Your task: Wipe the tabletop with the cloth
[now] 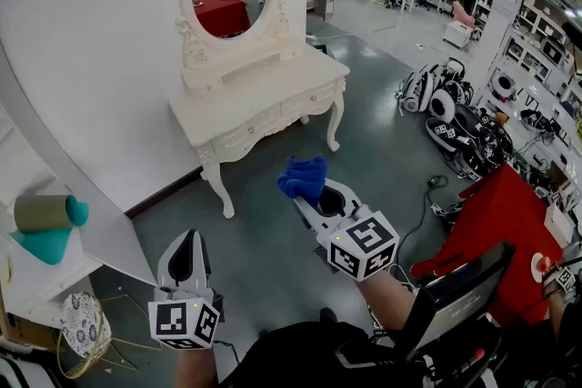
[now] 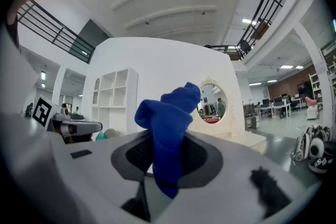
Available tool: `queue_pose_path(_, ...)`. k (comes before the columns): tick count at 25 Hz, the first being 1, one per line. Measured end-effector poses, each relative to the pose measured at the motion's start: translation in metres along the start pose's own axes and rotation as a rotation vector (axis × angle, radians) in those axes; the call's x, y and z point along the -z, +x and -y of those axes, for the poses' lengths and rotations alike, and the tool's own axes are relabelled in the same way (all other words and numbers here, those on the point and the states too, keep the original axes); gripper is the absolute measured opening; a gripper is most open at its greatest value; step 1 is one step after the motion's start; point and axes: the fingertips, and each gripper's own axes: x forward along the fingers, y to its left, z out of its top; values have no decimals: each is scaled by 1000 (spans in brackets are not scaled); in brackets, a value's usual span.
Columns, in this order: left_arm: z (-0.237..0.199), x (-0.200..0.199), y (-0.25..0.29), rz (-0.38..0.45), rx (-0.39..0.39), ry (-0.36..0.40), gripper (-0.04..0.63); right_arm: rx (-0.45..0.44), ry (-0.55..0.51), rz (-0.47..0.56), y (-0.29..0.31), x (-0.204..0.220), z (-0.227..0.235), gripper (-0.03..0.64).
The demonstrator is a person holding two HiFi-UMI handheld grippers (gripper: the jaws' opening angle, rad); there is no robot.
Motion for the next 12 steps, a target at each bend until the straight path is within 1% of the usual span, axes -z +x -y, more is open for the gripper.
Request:
queue_pose_path(4,1,1,-1,-5,4,-7,8,9,3,2,0,0,1,117)
queue_pose_path(9,-11,4,-4,-5,21,-3,8,11,-3,0,8,5,-8,117)
queue_pose_path(12,-19,4,-7,-3,19,-4,8,-7,13,10,12,4,-16,117)
